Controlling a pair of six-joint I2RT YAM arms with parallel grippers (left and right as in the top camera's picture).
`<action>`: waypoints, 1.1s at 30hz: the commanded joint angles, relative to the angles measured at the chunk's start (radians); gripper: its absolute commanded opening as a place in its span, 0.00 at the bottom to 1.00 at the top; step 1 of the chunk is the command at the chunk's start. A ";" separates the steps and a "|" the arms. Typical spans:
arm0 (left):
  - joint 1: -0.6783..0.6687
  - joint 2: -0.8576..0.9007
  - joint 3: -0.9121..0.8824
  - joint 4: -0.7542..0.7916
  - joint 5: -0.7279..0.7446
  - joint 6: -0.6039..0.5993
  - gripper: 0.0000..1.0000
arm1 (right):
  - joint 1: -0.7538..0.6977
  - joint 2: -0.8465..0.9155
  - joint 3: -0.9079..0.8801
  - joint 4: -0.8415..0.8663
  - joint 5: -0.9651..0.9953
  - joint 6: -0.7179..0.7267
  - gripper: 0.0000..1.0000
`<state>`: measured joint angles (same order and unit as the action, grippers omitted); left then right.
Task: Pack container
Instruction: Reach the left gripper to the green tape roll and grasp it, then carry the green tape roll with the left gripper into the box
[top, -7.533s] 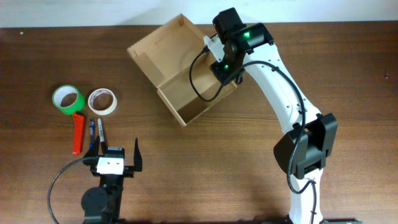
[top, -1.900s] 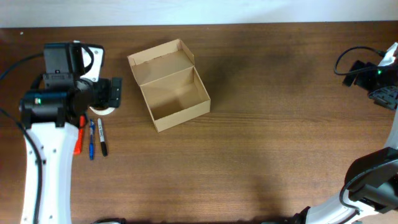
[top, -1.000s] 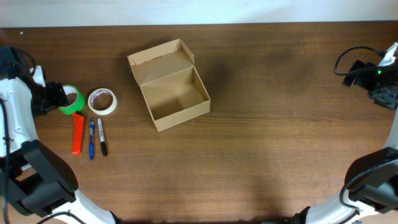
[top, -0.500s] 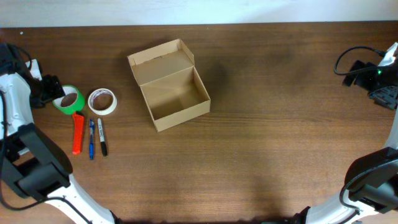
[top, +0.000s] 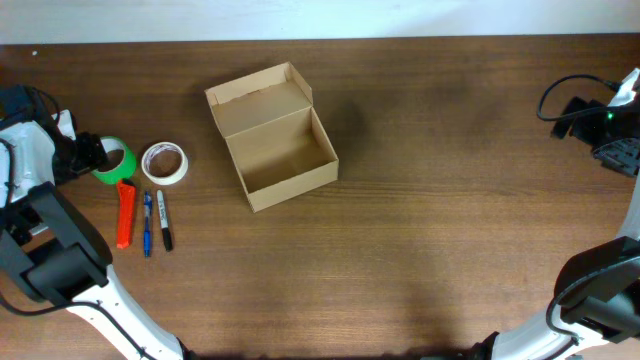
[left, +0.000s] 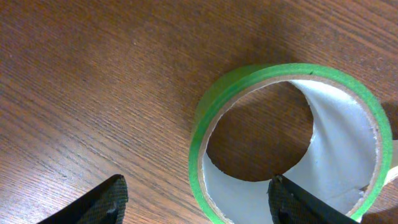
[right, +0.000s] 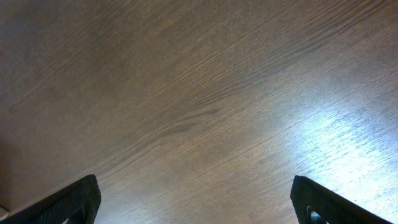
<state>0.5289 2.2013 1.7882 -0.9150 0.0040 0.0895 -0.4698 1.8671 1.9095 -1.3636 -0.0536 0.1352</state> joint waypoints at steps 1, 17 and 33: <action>0.004 0.036 0.023 0.007 0.008 0.016 0.71 | -0.003 -0.018 -0.005 -0.001 0.006 0.008 0.99; 0.004 0.091 0.033 -0.047 0.034 0.001 0.02 | -0.003 -0.018 -0.005 -0.001 0.006 0.008 0.99; -0.203 0.047 1.002 -0.704 0.134 0.067 0.02 | -0.003 -0.018 -0.005 -0.001 0.006 0.008 0.99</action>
<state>0.4210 2.2852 2.6083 -1.5406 0.0624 0.0952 -0.4698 1.8671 1.9095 -1.3647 -0.0528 0.1356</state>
